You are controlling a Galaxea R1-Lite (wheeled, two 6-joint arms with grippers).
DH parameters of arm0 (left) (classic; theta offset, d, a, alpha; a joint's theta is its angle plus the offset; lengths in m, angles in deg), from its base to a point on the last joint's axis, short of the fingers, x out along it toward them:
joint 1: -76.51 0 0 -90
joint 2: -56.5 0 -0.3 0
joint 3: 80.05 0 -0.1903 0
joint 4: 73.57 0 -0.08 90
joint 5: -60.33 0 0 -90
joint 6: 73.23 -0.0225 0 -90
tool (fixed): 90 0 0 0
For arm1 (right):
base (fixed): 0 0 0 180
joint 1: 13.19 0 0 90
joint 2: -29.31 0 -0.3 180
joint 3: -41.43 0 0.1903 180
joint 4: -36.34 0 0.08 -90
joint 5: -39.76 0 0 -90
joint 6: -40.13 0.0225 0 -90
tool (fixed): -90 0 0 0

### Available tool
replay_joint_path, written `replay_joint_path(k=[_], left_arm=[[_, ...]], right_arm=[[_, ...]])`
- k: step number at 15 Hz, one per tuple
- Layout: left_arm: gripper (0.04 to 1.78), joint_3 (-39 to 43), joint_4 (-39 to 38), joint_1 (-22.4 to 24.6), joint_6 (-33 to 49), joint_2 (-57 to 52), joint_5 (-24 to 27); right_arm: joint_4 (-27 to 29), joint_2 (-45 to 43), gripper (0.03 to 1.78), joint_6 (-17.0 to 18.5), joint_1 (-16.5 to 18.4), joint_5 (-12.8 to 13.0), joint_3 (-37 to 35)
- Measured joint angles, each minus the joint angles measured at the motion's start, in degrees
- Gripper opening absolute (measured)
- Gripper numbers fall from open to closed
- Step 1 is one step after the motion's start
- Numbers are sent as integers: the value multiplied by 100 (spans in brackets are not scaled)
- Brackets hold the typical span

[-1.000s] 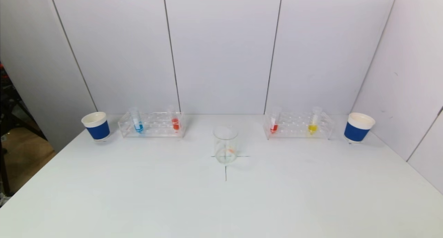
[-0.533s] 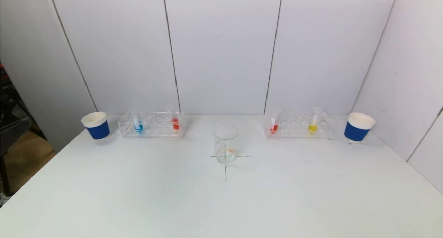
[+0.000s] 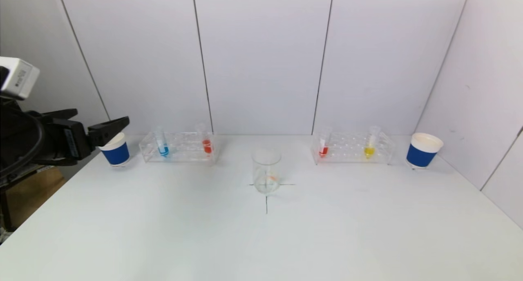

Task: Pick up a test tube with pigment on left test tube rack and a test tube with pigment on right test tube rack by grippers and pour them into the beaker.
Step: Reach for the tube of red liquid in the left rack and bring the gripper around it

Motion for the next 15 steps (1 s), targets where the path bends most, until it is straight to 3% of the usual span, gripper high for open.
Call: replay_joint_path(k=[10, 15], left_arm=[[176, -26, -3388, -334, 135, 3328, -11], [176, -238, -3952, -740, 135, 4194, -188]], right_arm=[[0, 0, 177, 0, 0, 0, 0], [-2, 0, 177, 0, 0, 1, 0]])
